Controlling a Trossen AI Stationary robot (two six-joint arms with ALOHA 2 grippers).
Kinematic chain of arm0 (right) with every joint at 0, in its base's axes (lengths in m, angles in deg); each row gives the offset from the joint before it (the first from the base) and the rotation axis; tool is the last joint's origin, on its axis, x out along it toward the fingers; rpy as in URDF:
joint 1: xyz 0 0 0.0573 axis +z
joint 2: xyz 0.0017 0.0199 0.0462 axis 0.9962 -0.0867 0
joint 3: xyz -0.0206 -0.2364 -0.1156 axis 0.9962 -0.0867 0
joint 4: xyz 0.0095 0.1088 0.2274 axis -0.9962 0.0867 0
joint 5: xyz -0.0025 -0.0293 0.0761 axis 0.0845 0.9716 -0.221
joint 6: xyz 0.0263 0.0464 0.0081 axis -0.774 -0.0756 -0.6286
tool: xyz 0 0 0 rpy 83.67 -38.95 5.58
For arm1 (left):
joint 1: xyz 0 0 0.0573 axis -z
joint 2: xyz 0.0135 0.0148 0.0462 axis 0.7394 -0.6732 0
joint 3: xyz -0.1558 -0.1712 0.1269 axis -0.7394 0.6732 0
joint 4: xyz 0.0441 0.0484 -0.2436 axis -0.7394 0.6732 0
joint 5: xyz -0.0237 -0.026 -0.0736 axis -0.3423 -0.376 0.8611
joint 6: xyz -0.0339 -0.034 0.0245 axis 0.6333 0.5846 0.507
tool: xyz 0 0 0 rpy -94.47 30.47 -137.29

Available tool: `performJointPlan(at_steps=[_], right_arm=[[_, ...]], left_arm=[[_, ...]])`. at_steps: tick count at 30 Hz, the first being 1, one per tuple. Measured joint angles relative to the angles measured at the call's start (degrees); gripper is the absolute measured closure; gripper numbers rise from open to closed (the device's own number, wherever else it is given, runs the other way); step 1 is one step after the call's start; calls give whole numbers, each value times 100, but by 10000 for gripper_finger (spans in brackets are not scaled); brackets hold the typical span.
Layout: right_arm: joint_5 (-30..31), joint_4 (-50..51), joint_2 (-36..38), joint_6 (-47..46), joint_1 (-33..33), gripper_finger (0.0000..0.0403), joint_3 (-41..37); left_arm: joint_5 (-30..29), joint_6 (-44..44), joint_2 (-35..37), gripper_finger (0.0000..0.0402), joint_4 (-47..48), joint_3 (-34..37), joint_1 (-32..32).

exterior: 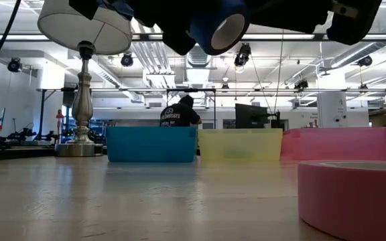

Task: Pick and place Stapler, Stapler remover, tape
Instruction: Put the blue tape on the pink bin

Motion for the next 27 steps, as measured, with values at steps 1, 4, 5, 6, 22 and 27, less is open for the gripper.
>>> performJointPlan(at_steps=[1, 4, 5, 6, 22, 27], right_arm=[[0, -17, 0, 0, 15, 239, 0], [4, -38, 2, 6, 70, 239, 2], [4, -37, 2, 17, 91, 239, 2], [32, -49, -2, 28, 97, 239, 2], [14, -349, -9, -263, 138, 255, 7], [-2, -233, -9, -236, 142, 291, 7]], left_arm=[[59, 46, 3, 352, -30, 0, -2], [126, 110, 25, 352, -74, 0, -1], [100, 104, 26, 352, -122, 0, -2], [74, 113, 30, 351, -206, -4, -8], [38, 44, 26, 350, -472, 18, -42], [36, 63, 20, 339, -440, 20, -48]])
